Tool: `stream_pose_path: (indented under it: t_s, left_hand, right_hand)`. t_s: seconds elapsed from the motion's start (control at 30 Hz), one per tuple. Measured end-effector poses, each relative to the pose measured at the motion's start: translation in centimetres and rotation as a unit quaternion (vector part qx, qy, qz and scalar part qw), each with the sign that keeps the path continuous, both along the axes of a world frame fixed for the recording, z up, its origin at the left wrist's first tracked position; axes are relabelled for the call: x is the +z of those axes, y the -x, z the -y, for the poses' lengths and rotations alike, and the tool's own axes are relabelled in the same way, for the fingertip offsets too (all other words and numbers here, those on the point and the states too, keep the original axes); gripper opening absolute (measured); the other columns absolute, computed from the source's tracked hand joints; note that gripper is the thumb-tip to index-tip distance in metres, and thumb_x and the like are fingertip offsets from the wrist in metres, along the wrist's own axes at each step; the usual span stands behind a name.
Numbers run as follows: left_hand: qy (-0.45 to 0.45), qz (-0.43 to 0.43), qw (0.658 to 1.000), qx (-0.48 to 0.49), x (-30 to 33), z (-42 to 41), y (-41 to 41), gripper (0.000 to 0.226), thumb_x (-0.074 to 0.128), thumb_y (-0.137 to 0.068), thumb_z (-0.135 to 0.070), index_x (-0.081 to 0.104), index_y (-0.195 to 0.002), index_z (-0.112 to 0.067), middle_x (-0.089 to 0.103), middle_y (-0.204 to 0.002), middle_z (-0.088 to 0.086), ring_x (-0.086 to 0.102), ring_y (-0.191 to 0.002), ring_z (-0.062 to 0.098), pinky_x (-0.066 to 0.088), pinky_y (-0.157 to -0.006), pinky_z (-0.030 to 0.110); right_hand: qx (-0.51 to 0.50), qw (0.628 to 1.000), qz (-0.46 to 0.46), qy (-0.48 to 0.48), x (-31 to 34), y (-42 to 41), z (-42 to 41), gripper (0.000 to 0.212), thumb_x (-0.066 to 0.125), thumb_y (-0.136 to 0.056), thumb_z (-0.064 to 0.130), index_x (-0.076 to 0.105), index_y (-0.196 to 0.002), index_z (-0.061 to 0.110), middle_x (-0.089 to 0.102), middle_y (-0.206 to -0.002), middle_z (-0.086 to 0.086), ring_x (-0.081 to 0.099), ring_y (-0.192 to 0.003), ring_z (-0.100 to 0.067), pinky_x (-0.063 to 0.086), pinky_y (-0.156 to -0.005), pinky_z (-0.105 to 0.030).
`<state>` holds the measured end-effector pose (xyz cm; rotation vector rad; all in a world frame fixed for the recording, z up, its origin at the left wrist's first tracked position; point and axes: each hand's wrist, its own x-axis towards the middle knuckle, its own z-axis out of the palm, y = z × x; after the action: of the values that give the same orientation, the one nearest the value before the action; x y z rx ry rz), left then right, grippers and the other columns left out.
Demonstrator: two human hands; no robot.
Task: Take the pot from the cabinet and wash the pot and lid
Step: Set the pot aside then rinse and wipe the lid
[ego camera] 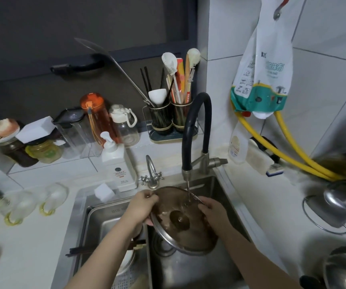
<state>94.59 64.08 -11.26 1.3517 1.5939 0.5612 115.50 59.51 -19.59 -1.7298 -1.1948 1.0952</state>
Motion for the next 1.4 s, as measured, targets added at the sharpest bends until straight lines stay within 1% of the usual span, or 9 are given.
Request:
stream_pose_path:
  t_s: [0.2,0.33,0.47,0.83,0.93,1.1,1.23,1.33,1.4]
  left_hand:
    - [0.096,0.132,0.985,0.051,-1.0,3.0,1.0,0.014,0.049,-0.087,0.003,0.058,-0.097,-0.002,0.061,-0.07,0.014,0.062,-0.04,0.015,0.05,-0.035,0.026]
    - [0.105,0.188,0.971,0.105,-3.1,4.5,1.5,0.02,0.049,-0.088,0.003,0.06,-0.1,-0.007,0.065,-0.078,0.016,0.065,-0.05,0.015,0.051,-0.038,0.026]
    - [0.099,0.241,0.957,0.128,-4.5,5.2,0.9,0.021,0.051,-0.09,0.0,0.063,-0.104,-0.01,0.071,-0.068,0.005,0.066,-0.052,0.015,0.054,-0.043,0.028]
    - [0.096,0.318,0.93,0.156,-4.8,5.8,0.8,0.025,0.053,-0.092,-0.01,0.064,-0.114,-0.015,0.074,-0.072,0.002,0.067,-0.051,0.015,0.057,-0.045,0.03]
    - [0.093,0.322,0.933,0.129,-4.4,5.5,0.8,0.025,0.053,-0.093,-0.011,0.063,-0.115,-0.014,0.074,-0.076,0.004,0.07,-0.057,0.017,0.056,-0.046,0.03]
    - [0.094,0.334,0.929,0.125,-4.3,5.0,0.3,0.024,0.055,-0.092,-0.011,0.064,-0.114,-0.017,0.072,-0.079,0.006,0.071,-0.063,0.019,0.057,-0.049,0.032]
    - [0.083,0.328,0.929,0.149,-4.7,4.4,0.3,0.018,0.053,-0.093,-0.011,0.065,-0.106,-0.015,0.074,-0.075,0.004,0.069,-0.058,0.018,0.056,-0.046,0.032]
    - [0.078,0.324,0.928,0.166,-4.5,3.8,-0.1,0.015,0.053,-0.093,-0.011,0.064,-0.104,-0.011,0.071,-0.066,0.004,0.068,-0.049,0.018,0.054,-0.039,0.03]
    - [0.083,0.325,0.928,0.164,-4.1,3.6,-0.7,0.012,0.052,-0.094,-0.01,0.063,-0.098,-0.007,0.068,-0.06,0.005,0.065,-0.044,0.018,0.052,-0.036,0.028]
  right_hand:
    - [0.098,0.965,0.23,0.076,0.0,1.8,-3.0,0.032,0.037,-0.096,0.038,0.05,-0.12,0.021,0.061,-0.12,-0.008,0.056,-0.114,-0.025,0.043,-0.1,-0.044]
    - [0.176,0.894,0.412,0.019,0.1,3.6,-3.1,0.06,0.022,-0.095,0.052,0.0,-0.148,0.033,-0.003,-0.159,-0.011,-0.003,-0.146,-0.033,0.005,-0.115,-0.055]
    - [0.232,0.854,0.465,0.0,0.4,4.8,-2.7,0.078,-0.01,-0.075,0.07,0.001,-0.146,0.041,-0.01,-0.159,-0.008,-0.016,-0.144,-0.033,-0.014,-0.109,-0.059]
    - [0.374,0.813,0.44,-0.069,1.5,1.9,-0.8,0.074,0.016,-0.077,0.063,0.034,-0.142,0.032,0.018,-0.158,-0.002,0.009,-0.146,-0.022,0.007,-0.117,-0.043]
    - [0.253,0.836,0.48,-0.081,1.5,1.1,-1.9,0.066,0.025,-0.083,0.058,0.033,-0.142,0.028,0.023,-0.156,-0.003,0.015,-0.145,-0.026,0.016,-0.116,-0.044]
    - [0.333,0.867,0.368,-0.043,2.5,5.3,-0.6,0.087,0.014,-0.07,0.078,0.024,-0.145,0.035,0.012,-0.158,0.008,0.003,-0.147,-0.022,0.005,-0.119,-0.046]
    - [0.364,0.905,0.179,-0.13,3.5,5.9,2.3,0.052,0.044,-0.088,0.051,0.052,-0.132,0.024,0.031,-0.137,0.028,0.014,-0.127,0.024,0.003,-0.11,-0.006]
    - [0.281,0.95,0.097,-0.094,3.0,4.1,4.3,0.032,0.065,-0.074,0.047,0.069,-0.101,0.03,0.053,-0.101,0.052,0.037,-0.113,0.029,0.026,-0.101,-0.003]
    - [0.252,0.959,0.109,-0.063,2.9,3.4,4.9,0.034,0.064,-0.068,0.052,0.067,-0.096,0.034,0.066,-0.097,0.032,0.056,-0.103,0.014,0.043,-0.094,-0.016]
